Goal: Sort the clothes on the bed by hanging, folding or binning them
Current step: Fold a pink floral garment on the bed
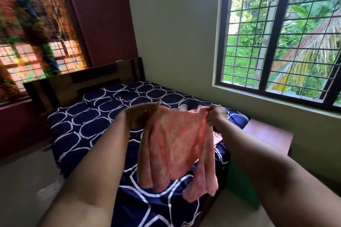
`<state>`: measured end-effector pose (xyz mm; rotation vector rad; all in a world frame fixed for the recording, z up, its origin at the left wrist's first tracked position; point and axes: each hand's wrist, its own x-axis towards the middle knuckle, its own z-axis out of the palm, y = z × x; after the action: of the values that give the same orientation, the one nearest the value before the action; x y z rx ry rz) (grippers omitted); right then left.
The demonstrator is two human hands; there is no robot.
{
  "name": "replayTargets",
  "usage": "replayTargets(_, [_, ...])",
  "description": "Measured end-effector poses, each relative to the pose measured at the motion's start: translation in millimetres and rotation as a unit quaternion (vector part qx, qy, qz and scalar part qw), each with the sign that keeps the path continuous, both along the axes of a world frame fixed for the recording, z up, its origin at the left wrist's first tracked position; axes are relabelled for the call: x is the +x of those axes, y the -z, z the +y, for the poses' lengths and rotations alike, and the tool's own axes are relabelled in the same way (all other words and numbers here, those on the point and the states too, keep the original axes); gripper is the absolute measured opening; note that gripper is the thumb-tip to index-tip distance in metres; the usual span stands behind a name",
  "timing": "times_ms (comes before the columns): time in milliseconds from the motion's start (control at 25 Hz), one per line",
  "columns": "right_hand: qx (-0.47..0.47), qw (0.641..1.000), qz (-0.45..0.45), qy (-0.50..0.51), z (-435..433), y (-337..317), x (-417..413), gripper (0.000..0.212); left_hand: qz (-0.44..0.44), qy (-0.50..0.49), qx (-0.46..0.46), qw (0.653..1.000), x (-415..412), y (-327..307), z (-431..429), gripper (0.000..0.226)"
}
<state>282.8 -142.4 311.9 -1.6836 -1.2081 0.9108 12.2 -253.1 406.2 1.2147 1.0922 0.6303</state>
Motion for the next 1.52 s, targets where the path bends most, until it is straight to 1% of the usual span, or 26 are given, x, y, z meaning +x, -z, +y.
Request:
replayTargets(40, [0.036, 0.996, 0.084, 0.004, 2, -7, -4, 0.029, 0.021, 0.068, -0.050, 0.996, 0, 1, -1, 0.050])
replayTargets(80, [0.074, 0.989, 0.130, -0.006, 1, -16, -9, 0.029, 0.041, 0.108, -0.067, 0.991, 1, 5, 3, 0.051])
replayTargets(120, [0.102, 0.981, 0.162, -0.032, -1, -25, -15, 0.030, 0.070, 0.122, -0.059, 0.988, 4, 7, 6, 0.048])
replayTargets(160, [0.117, 0.971, 0.195, -0.067, -4, -33, -22, 0.033, 0.103, 0.109, -0.031, 0.988, 8, 8, 11, 0.042])
replayTargets(200, [0.117, 0.959, 0.237, -0.104, -8, -40, -27, 0.037, 0.135, 0.069, 0.012, 0.988, 12, 10, 15, 0.036])
replayTargets(280, [0.098, 0.938, 0.293, -0.155, -14, -47, -33, 0.040, 0.157, -0.031, 0.114, 0.981, 21, 12, 20, 0.024])
replayTargets(320, [0.085, 0.932, 0.306, -0.176, -16, -50, -34, 0.039, 0.149, -0.078, 0.157, 0.973, 23, 14, 22, 0.019])
replayTargets(400, [0.064, 0.921, 0.315, -0.220, -24, -58, -34, 0.035, 0.113, -0.144, 0.208, 0.961, 28, 17, 26, 0.016])
replayTargets(480, [0.060, 0.914, 0.279, -0.287, -33, -73, -30, 0.029, 0.077, -0.146, 0.229, 0.959, 37, 19, 31, 0.023])
replayTargets(560, [0.063, 0.910, 0.219, -0.347, -39, -91, -26, 0.024, 0.056, -0.099, 0.227, 0.967, 54, 22, 36, 0.028])
replayTargets(600, [0.064, 0.905, 0.196, -0.371, -41, -99, -23, 0.023, 0.043, -0.079, 0.216, 0.972, 66, 23, 37, 0.026])
replayTargets(640, [0.062, 0.903, 0.180, -0.386, -40, -106, -21, 0.023, 0.025, -0.069, 0.201, 0.977, 78, 24, 38, 0.023])
replayTargets(720, [0.051, 0.903, 0.157, -0.396, -39, -119, -12, 0.024, -0.015, -0.079, 0.183, 0.980, 98, 25, 41, 0.023])
replayTargets(840, [0.018, 0.909, 0.116, -0.399, -39, -131, 10, 0.027, -0.065, -0.078, 0.202, 0.974, 107, 30, 51, 0.022])
replayTargets(880, [0.016, 0.917, 0.071, -0.392, -40, -133, 19, 0.026, -0.074, -0.075, 0.210, 0.972, 106, 33, 55, 0.020])
replayTargets(920, [0.023, 0.923, 0.007, -0.384, -41, -134, 29, 0.024, -0.080, -0.076, 0.220, 0.969, 104, 35, 58, 0.016])
replayTargets(1000, [0.057, 0.923, -0.148, -0.349, -42, -135, 43, 0.030, -0.090, -0.073, 0.236, 0.965, 101, 34, 61, 0.010])
replayTargets(1040, [0.079, 0.920, -0.210, -0.323, -42, -135, 47, 0.030, -0.090, -0.070, 0.241, 0.964, 101, 35, 64, 0.011])
replayTargets(1080, [0.106, 0.921, -0.238, -0.289, -44, -136, 49, 0.027, -0.087, -0.059, 0.245, 0.964, 101, 34, 66, 0.017])
replayTargets(1160, [0.161, 0.934, -0.226, -0.225, -44, -137, 52, 0.022, -0.070, -0.027, 0.226, 0.971, 103, 34, 68, 0.026])
replayTargets(1240, [0.198, 0.935, -0.224, -0.192, -44, -140, 56, 0.021, -0.049, -0.003, 0.206, 0.977, 107, 36, 66, 0.024])
replayTargets(1320, [0.223, 0.935, -0.215, -0.173, -40, -138, 62, 0.020, -0.023, -0.009, 0.196, 0.980, 106, 41, 69, 0.026])
replayTargets(1400, [0.237, 0.939, -0.200, -0.150, -36, -135, 68, 0.019, 0.006, -0.026, 0.202, 0.979, 101, 45, 77, 0.040])
replayTargets(1480, [0.246, 0.939, -0.190, -0.146, -33, -133, 75, 0.017, 0.074, -0.053, 0.239, 0.967, 98, 45, 83, 0.050])
replayTargets(1520, [0.249, 0.938, -0.187, -0.150, -33, -133, 77, 0.016, 0.125, -0.059, 0.266, 0.954, 99, 44, 85, 0.049])
